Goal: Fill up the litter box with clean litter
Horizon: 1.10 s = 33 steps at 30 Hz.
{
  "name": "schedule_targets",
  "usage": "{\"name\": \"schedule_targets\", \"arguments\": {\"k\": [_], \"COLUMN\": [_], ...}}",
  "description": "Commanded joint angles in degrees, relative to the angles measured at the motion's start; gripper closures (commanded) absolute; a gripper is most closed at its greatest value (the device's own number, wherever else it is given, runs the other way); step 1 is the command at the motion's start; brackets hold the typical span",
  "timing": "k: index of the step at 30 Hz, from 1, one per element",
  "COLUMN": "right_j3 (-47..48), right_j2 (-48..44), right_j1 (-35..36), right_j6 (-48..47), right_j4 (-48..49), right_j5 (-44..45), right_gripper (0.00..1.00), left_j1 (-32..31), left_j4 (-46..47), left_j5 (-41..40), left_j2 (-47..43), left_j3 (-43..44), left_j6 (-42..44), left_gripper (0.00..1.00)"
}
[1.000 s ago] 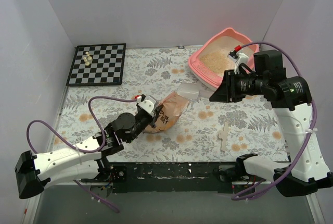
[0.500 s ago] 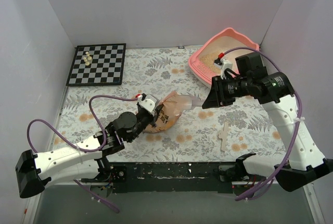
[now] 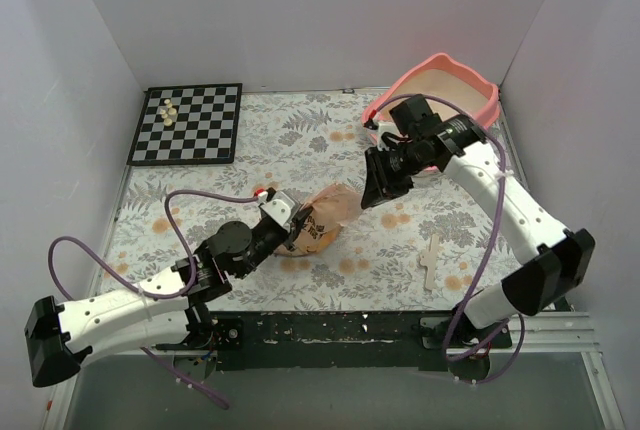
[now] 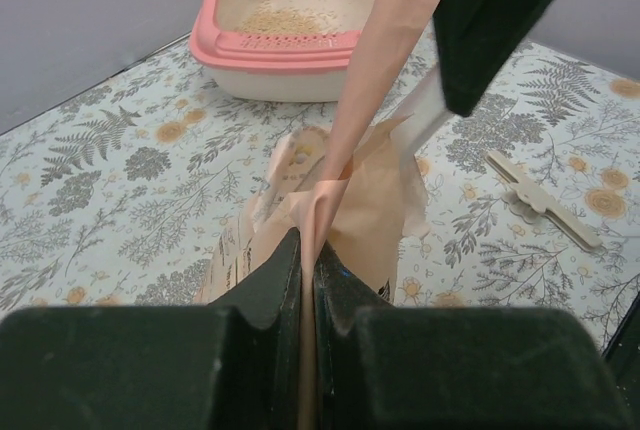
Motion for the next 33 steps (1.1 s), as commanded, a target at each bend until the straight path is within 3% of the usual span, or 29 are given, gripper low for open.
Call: {"name": "schedule_targets", "arguments": {"k": [1,8,13,21,33], "right_j3": [4.2,4.1,-2.1,-13.2,-32.5], "right_j2": [6.2,18.7,22.7,21.3,9.5], "right_j1": [0.0,-0.8,-0.9,-0.9,-2.2], "right_j6": [-1.0,-5.1,-7.2,-2.3,17.0], "right_j4": [0.6,0.1,9.1,31.8,68.4], "right_j5": [2.3,-2.6,-16.6,-31.7,-41.5], "right_gripper": [0.99,0.99,0.99,0.99,0.99], "left_j1": [-0.4,-0.4,-0.4,-0.4,-0.4], "left_j4": [3.3,2.3,-0.8,-1.6,-0.4], "left_j5": [5.7,8.6,9.7,9.0,10.9], "left_j2": [-3.6,-6.7,-7.3,-8.1,-7.9], "left_j3": [-2.1,-3.7,-2.6,-3.3,-4.6], "left_j6": [-0.1,0.9,1.5,2.7,3.8], "left_gripper": [1.0,1.0,1.0,1.0,1.0]}}
